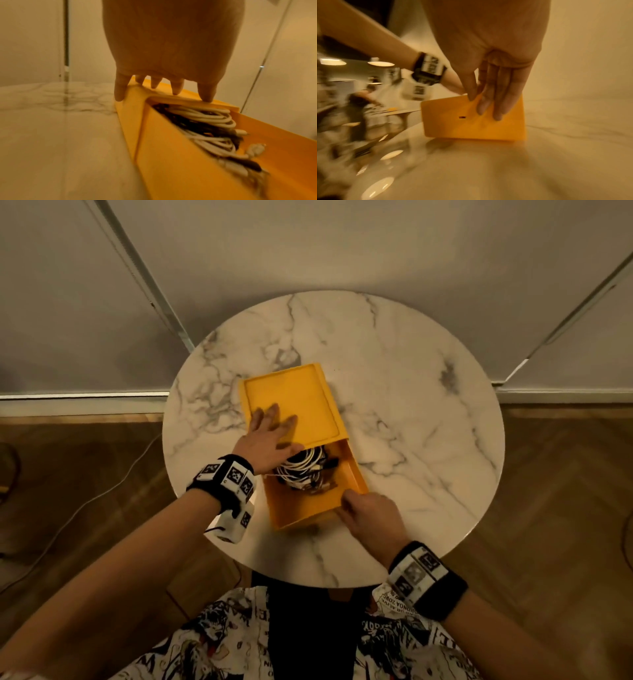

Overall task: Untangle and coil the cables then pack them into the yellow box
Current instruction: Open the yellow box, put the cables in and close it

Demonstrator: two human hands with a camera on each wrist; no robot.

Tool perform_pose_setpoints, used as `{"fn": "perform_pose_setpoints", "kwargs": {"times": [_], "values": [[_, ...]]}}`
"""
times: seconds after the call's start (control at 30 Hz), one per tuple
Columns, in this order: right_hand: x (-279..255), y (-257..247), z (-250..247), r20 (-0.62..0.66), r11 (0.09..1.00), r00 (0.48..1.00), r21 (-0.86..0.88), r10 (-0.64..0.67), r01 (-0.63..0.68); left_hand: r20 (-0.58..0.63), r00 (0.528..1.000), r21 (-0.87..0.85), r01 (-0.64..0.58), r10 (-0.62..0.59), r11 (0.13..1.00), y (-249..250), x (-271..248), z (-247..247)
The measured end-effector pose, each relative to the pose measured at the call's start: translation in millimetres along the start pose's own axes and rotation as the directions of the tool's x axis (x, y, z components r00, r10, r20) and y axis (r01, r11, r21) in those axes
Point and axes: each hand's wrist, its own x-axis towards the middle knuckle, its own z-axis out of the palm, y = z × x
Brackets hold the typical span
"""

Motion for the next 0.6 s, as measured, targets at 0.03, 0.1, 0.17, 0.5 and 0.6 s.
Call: {"fn": "perform_pose_setpoints", "kwargs": {"times": [0.03, 0.1, 0.17, 0.5, 0.6], "values": [[3.1, 9.3, 1.2, -0.038, 0.997, 0.998, 0.056, 0.058, -0.056, -0.001, 1.0, -0.025, 0.026, -0.026, 0.999, -1.4, -0.8, -0.2], [7.5, 20.8, 4.2, -0.056, 0.941, 0.982, 0.303, 0.178, -0.153, 0.0, 0.999, -0.033, 0.052, -0.052, 0.998, -1.4, -1.4, -3.0], [12.5, 20.3, 6.8, 0.07, 0.73, 0.953, 0.627, 0.296, -0.272, 0.007, 0.998, -0.029, 0.057, -0.057, 0.998, 0.9, 1.2, -4.6], [24.7, -4.3, 23.4, 0.488, 0.003, 0.824, 0.86, 0.289, -0.511, -0.022, 1.0, -0.092, -0.011, 0.009, 0.996, 0.1, 4.6, -4.6], [25.5, -8.8, 29.3, 0.614, -0.191, 0.764, 0.789, 0.198, -0.585, -0.014, 1.0, -0.089, -0.013, 0.012, 0.996, 0.7, 5.1, -4.9]]}}
